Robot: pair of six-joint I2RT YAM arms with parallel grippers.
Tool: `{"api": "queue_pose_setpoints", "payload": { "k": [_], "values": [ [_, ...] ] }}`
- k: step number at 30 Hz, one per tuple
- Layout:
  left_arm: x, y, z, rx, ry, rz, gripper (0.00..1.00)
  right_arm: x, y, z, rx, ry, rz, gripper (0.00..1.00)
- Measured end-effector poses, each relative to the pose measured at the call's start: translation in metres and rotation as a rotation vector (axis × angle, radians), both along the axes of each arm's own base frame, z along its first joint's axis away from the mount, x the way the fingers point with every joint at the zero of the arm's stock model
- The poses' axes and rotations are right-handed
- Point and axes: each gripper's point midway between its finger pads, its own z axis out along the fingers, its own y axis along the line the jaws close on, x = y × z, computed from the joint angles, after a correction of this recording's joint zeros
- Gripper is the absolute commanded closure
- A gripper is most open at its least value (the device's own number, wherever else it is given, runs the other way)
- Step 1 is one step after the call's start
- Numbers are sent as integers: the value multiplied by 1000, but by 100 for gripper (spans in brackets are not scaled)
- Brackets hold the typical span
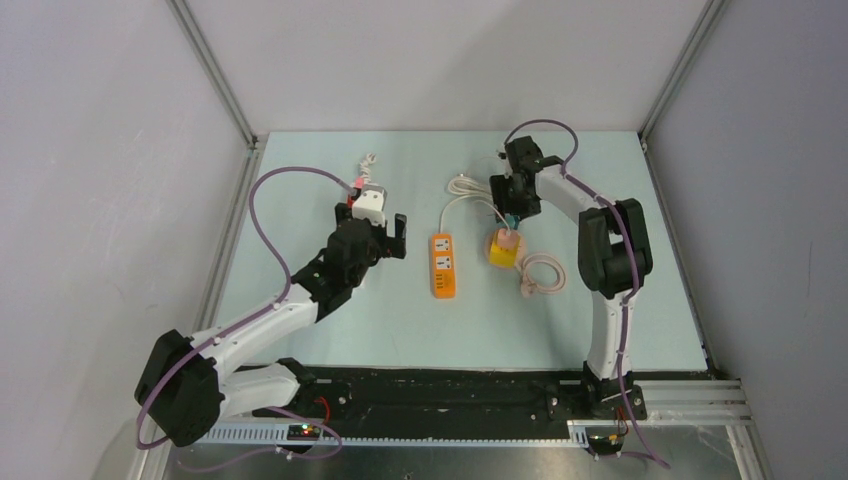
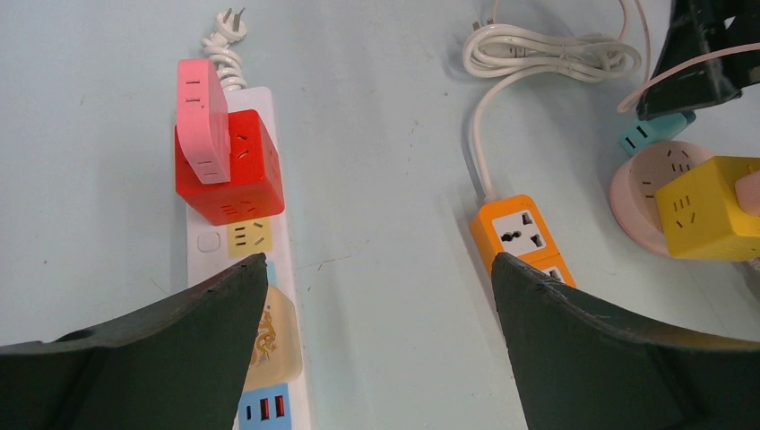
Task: Insert the plug
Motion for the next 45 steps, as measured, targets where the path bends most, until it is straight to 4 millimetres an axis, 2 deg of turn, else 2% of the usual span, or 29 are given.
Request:
{"api": "queue_pose_setpoints", "payload": {
  "k": [1, 3, 6, 8, 10, 15, 19, 23, 28, 31, 36, 39, 42, 45],
  "values": [
    [0, 0, 0, 2, 2, 0, 2, -1, 0, -3, -5, 8, 0, 36],
    [0, 1, -1, 4, 4, 2, 2, -3, -4, -8, -22, 21, -7, 44],
    [0, 1, -3, 10, 12, 4, 2, -2, -8, -11, -46, 22, -14, 64],
    [-1, 1, -5, 14, 15, 4, 2, 0, -11, -11, -64, 15, -29, 73],
    [-1, 1, -5, 15, 16, 5, 2, 1, -14, -11, -80, 9, -34, 76],
    [1, 1, -1, 13, 13, 6, 2, 5, -19, -9, -104, -11, -60, 76],
    [2, 0, 2, 10, 9, 6, 2, 9, -22, 2, -84, -35, -94, 76],
    [4, -1, 9, 6, -3, 4, 2, 17, -36, 38, -1, -97, -167, 76],
    [8, -3, 23, 13, -32, -1, 2, 26, -58, 110, 166, -228, -263, 75],
    [11, -5, 37, 8, -60, -4, 2, 22, -60, 147, 250, -287, -278, 74],
    [12, -17, 58, -31, -102, -65, 2, 1, -35, 203, 422, -344, -233, 73],
    [7, -30, 68, -63, -116, -142, 2, -18, -17, 233, 540, -368, -196, 73],
    [0, -41, 80, -91, -135, -221, 2, -39, 1, 254, 636, -371, -152, 73],
    [-12, -59, 96, -130, -157, -340, 2, -63, 31, 262, 711, -335, -85, 72]
  ]
}}
